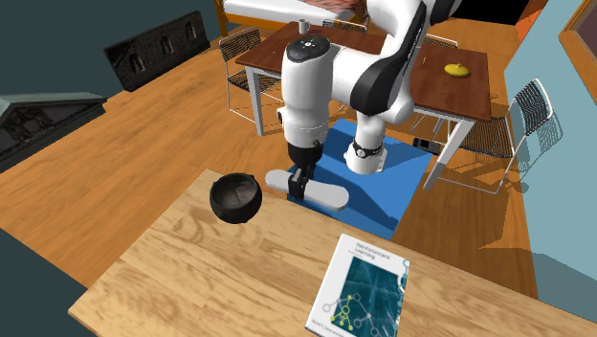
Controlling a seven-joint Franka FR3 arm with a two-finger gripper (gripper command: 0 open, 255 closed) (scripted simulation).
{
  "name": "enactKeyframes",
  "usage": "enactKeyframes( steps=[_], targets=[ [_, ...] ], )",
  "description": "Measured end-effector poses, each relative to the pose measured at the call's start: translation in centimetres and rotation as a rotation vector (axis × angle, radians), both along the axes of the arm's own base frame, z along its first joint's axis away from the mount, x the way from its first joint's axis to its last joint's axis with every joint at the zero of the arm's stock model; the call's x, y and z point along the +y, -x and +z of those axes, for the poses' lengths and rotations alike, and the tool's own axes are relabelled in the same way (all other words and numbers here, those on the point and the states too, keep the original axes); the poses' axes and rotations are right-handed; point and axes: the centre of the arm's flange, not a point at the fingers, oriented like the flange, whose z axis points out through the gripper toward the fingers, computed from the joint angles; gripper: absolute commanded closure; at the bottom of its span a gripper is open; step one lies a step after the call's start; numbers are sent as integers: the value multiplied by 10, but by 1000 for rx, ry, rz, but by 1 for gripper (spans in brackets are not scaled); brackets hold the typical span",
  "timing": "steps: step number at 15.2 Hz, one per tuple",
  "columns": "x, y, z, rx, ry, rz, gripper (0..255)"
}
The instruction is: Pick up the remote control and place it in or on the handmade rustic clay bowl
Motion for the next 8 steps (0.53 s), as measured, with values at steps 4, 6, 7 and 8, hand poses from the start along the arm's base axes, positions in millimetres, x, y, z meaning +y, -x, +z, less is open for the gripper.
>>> enactKeyframes(
  steps=[4, 6, 7, 8],
  targets=[
    [-17, -3, 11, 0, 0, 0, 255],
    [-37, -15, 13, 1, 0, 0, 255],
    [-50, -17, 12, 0, 0, -1, 255],
    [-60, -24, 13, 0, 0, -1, 255]
  ],
)
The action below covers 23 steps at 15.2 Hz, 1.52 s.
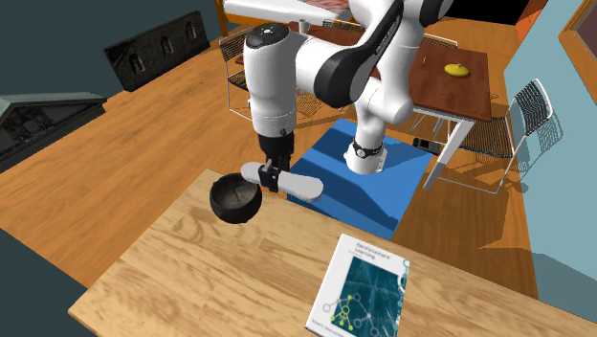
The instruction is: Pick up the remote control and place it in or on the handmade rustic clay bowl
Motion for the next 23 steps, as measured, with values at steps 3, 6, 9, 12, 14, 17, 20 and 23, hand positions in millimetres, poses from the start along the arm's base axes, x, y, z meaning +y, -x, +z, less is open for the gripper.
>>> enactKeyframes(
  steps=[3, 6, 9, 12, 14, 17, 20, 23],
  targets=[
    [-35, -14, 1, 0, 0, 0, 255],
    [-76, -28, 6, 0, 0, 0, 255],
    [-112, -41, 7, 0, 0, 0, 255],
    [-130, -52, 1, 0, 0, 0, 255],
    [-131, -51, -8, 1, 0, 1, 255],
    [-132, -52, -24, 1, 0, 1, 255],
    [-133, -52, -41, 1, 0, 1, 255],
    [-132, -53, -56, 1, 0, 1, 255]
  ],
)
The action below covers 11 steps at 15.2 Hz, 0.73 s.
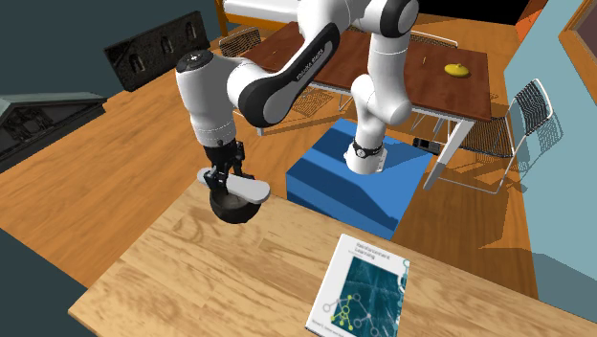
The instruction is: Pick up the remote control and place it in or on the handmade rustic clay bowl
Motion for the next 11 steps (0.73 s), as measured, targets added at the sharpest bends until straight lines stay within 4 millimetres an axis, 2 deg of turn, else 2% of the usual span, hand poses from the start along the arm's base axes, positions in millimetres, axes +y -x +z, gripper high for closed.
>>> enactKeyframes(
  steps=[2, 8, 9, 11],
  targets=[
    [-1, 0, -11, 0, 0, 0, 255],
    [-1, 0, -14, -3, 1, 0, 255],
    [-1, 0, -14, -3, 1, 0, 0],
    [-1, 0, -14, -1, 1, 0, 0]
  ],
)
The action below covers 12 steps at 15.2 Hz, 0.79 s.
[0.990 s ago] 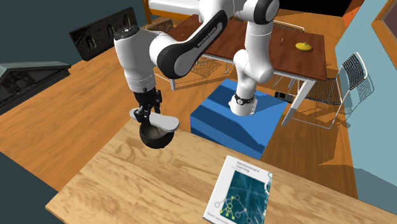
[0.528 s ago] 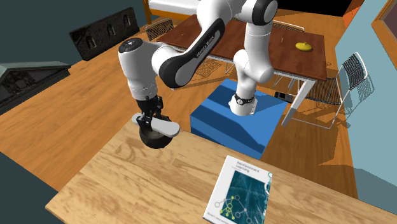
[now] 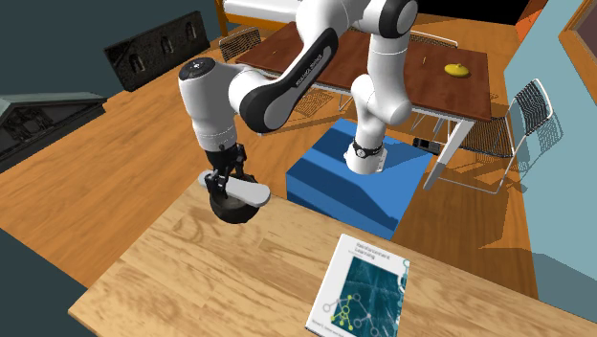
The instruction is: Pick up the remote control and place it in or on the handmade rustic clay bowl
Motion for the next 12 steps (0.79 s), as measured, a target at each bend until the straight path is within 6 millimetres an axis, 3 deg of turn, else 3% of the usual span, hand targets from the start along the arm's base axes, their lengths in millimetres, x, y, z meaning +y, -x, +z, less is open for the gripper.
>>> enactKeyframes(
  steps=[4, 8, 12],
  targets=[
    [0, 0, 0, 0, 0, 0, 0],
    [1, 0, 39, -1, 0, 0, 0],
    [0, 1, 49, 0, 0, 0, 0]
  ],
)
